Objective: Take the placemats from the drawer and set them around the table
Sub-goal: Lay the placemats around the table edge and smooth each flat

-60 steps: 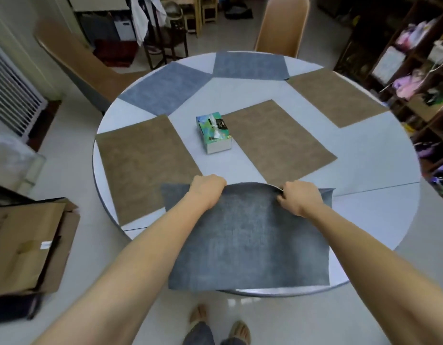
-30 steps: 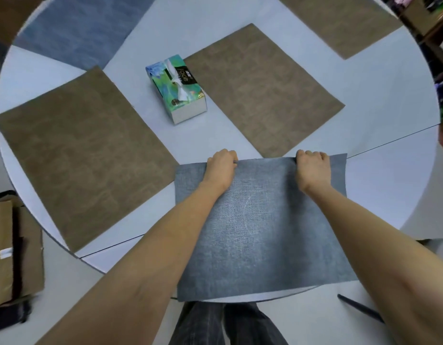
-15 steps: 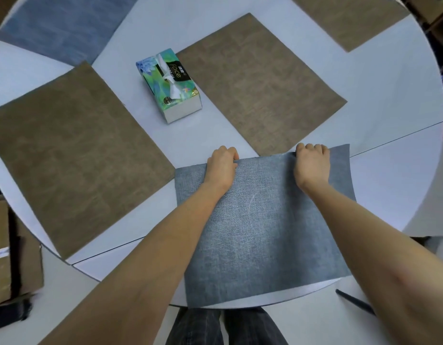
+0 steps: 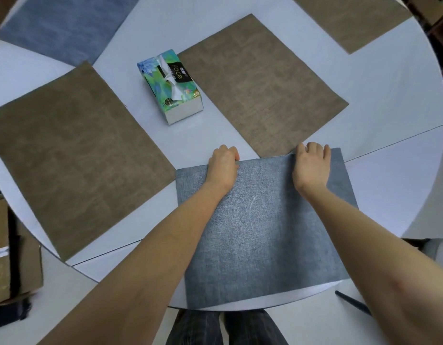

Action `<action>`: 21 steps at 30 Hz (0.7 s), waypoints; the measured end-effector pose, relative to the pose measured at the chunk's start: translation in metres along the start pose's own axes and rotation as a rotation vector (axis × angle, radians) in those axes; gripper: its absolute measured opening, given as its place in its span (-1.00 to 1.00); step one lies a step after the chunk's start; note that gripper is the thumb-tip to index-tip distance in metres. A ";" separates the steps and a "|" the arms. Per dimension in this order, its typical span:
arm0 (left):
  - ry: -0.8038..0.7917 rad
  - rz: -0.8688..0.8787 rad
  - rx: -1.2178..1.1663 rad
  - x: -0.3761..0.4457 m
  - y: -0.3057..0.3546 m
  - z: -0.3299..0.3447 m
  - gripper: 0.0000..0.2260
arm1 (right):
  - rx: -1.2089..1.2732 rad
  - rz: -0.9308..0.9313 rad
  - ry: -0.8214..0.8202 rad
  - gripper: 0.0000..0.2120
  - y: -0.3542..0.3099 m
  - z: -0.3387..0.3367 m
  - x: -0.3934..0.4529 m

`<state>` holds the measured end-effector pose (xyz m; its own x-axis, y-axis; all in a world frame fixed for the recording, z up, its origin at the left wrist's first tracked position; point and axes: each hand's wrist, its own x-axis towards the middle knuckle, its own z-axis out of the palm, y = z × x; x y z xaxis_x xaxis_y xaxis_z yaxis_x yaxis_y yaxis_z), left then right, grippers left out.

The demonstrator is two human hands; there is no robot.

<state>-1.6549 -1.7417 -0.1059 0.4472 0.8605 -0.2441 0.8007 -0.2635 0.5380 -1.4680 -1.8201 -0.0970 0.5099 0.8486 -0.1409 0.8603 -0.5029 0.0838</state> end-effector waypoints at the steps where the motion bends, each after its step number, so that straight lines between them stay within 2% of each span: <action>1: 0.013 0.010 0.020 -0.001 0.000 -0.001 -0.81 | 0.030 -0.021 -0.007 -0.63 0.000 0.002 -0.002; 5: 0.086 0.081 0.088 -0.017 -0.012 -0.009 -0.66 | 0.201 -0.101 -0.065 -0.49 -0.005 0.004 -0.028; 8: 0.105 0.042 0.153 -0.040 -0.033 -0.020 -0.58 | 0.273 -0.218 -0.112 -0.44 -0.021 0.004 -0.057; 11: 0.054 -0.034 0.167 -0.070 -0.051 -0.027 -0.47 | 0.294 -0.320 -0.167 -0.42 -0.047 0.008 -0.080; 16: -0.155 -0.040 0.285 -0.120 -0.065 -0.015 -0.27 | 0.270 -0.403 -0.225 -0.40 -0.073 0.020 -0.114; 21: -0.166 -0.048 0.368 -0.152 -0.070 0.000 -0.26 | 0.283 -0.387 -0.199 -0.41 -0.064 0.036 -0.145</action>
<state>-1.7790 -1.8538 -0.1061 0.4403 0.8014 -0.4048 0.8978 -0.3895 0.2054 -1.5966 -1.9170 -0.1174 0.1211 0.9474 -0.2961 0.9382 -0.2067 -0.2776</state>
